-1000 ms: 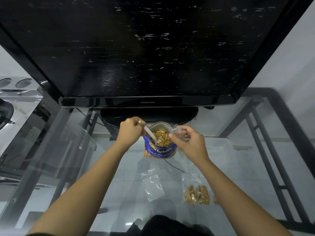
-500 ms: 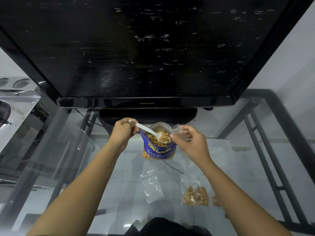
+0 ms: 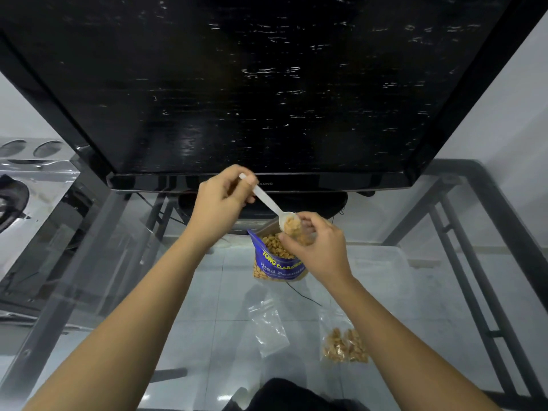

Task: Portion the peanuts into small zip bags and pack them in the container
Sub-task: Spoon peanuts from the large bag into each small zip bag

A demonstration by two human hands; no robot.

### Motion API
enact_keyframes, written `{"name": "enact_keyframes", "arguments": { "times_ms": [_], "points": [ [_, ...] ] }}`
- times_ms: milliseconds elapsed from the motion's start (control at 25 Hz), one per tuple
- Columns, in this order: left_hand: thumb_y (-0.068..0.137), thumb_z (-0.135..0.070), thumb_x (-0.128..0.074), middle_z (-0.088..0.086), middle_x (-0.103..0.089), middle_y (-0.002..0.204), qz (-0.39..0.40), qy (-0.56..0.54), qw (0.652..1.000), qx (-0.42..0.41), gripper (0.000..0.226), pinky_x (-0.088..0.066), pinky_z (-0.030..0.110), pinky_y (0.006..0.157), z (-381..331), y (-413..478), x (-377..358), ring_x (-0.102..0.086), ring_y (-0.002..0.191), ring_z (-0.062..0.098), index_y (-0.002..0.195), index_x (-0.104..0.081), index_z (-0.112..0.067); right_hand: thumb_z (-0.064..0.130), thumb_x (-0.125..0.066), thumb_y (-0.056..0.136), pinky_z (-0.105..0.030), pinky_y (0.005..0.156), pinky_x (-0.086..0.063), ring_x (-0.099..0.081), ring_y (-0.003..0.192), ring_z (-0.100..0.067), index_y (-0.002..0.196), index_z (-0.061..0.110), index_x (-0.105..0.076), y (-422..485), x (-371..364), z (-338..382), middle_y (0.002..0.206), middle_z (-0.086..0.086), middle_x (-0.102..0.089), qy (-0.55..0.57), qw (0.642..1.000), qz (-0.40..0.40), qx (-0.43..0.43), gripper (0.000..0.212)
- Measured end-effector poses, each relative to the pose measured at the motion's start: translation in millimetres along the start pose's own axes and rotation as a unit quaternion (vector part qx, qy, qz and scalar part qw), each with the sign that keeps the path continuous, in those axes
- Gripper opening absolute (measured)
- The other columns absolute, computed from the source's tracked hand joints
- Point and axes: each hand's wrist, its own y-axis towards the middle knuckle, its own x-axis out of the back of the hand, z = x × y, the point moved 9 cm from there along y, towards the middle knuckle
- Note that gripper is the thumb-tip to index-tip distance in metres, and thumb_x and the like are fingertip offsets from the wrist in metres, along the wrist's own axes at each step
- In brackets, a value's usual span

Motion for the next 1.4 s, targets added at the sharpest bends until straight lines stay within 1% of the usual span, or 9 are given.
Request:
{"name": "enact_keyframes", "arguments": {
  "times_ms": [200, 560, 680, 840, 960, 1040, 1160, 1280, 1400],
  "points": [
    [0.093, -0.019, -0.053, -0.006, -0.061, 0.066, 0.003, 0.088, 0.985, -0.15, 0.013, -0.045, 0.02, 0.061, -59, -9, 11, -0.06, 0.066, 0.018, 0.084, -0.063, -0.02, 0.038, -0.081, 0.066, -0.01, 0.071, -0.048, -0.06, 0.082, 0.0, 0.103, 0.023, -0.062, -2, 1, 0, 0.091, 0.01, -0.066, 0.095, 0.994, -0.03, -0.039, 0.044],
    [0.092, -0.02, -0.052, -0.007, -0.06, 0.062, -0.139, -0.025, 0.989, -0.04, 0.022, -0.048, 0.024, 0.06, -21, 1, 49, -0.058, 0.06, 0.004, 0.075, -0.059, -0.032, 0.029, -0.081, 0.068, -0.023, 0.069, -0.055, -0.068, 0.081, -0.014, 0.084, 0.026, -0.059, -5, 4, -12, 0.086, 0.004, -0.07, 0.21, 0.973, -0.004, -0.097, 0.027],
    [0.09, -0.022, -0.054, 0.0, -0.062, 0.065, -0.069, 0.012, 0.997, 0.04, 0.021, -0.047, 0.035, 0.061, 20, 2, 18, -0.057, 0.061, 0.012, 0.073, -0.061, -0.033, 0.025, -0.08, 0.07, -0.027, 0.068, -0.056, -0.071, 0.076, -0.015, 0.087, 0.023, -0.06, -6, 8, -17, 0.085, -0.001, -0.071, 0.247, 0.962, 0.011, -0.114, 0.026],
    [0.089, -0.021, -0.059, 0.006, -0.065, 0.092, 0.08, 0.151, 0.976, 0.133, 0.028, -0.049, 0.029, 0.076, 67, -25, -41, -0.062, 0.086, 0.018, 0.116, -0.062, -0.013, 0.026, -0.078, 0.072, -0.027, 0.063, -0.057, -0.068, 0.071, -0.007, 0.089, 0.024, -0.063, -8, 23, -16, 0.082, 0.003, -0.067, 0.225, 0.968, -0.01, -0.107, 0.023],
    [0.087, -0.023, -0.063, 0.013, -0.051, 0.119, -0.035, 0.202, 0.975, 0.087, 0.054, -0.045, 0.03, 0.089, 55, -39, -27, -0.054, 0.104, 0.021, 0.135, -0.044, -0.007, 0.026, -0.078, 0.072, -0.019, 0.059, -0.054, -0.063, 0.065, 0.005, 0.087, 0.02, -0.063, -13, 34, -15, 0.079, 0.007, -0.065, 0.206, 0.973, -0.022, -0.097, 0.022],
    [0.087, -0.014, -0.059, 0.009, -0.055, 0.111, -0.075, 0.159, 0.984, 0.009, 0.035, -0.048, 0.02, 0.079, 30, -55, -27, -0.056, 0.089, 0.009, 0.122, -0.056, -0.009, 0.027, -0.078, 0.072, -0.021, 0.06, -0.055, -0.064, 0.065, 0.005, 0.089, 0.017, -0.063, -17, 37, -16, 0.081, 0.007, -0.065, 0.202, 0.974, -0.021, -0.101, 0.024],
    [0.084, -0.009, -0.064, -0.002, -0.067, 0.085, 0.05, 0.02, 0.997, 0.058, 0.02, -0.046, 0.006, 0.065, 26, -92, -70, -0.06, 0.071, -0.003, 0.103, -0.066, -0.01, 0.023, -0.079, 0.072, -0.014, 0.056, -0.051, -0.063, 0.063, 0.008, 0.091, 0.012, -0.063, -27, 37, -17, 0.08, 0.006, -0.064, 0.225, 0.969, -0.022, -0.105, 0.027],
    [0.078, -0.016, -0.073, -0.004, -0.069, 0.089, 0.125, -0.114, 0.974, 0.154, 0.031, -0.052, 0.013, 0.075, 48, -120, -108, -0.066, 0.079, 0.001, 0.107, -0.063, -0.017, 0.022, -0.078, 0.073, -0.009, 0.056, -0.049, -0.06, 0.063, 0.011, 0.093, 0.01, -0.062, -40, 31, -20, 0.081, 0.008, -0.061, 0.236, 0.965, 0.002, -0.117, 0.028],
    [0.082, -0.009, -0.068, 0.006, -0.068, 0.081, 0.104, -0.185, 0.955, 0.206, 0.012, -0.053, 0.023, 0.074, 68, -132, -120, -0.066, 0.076, 0.01, 0.093, -0.066, -0.013, 0.029, -0.076, 0.074, -0.026, 0.075, -0.055, -0.066, 0.077, -0.001, 0.095, 0.016, -0.064, -51, 23, -41, 0.088, 0.005, -0.066, 0.244, 0.955, 0.053, -0.158, 0.027]
  ]
}}
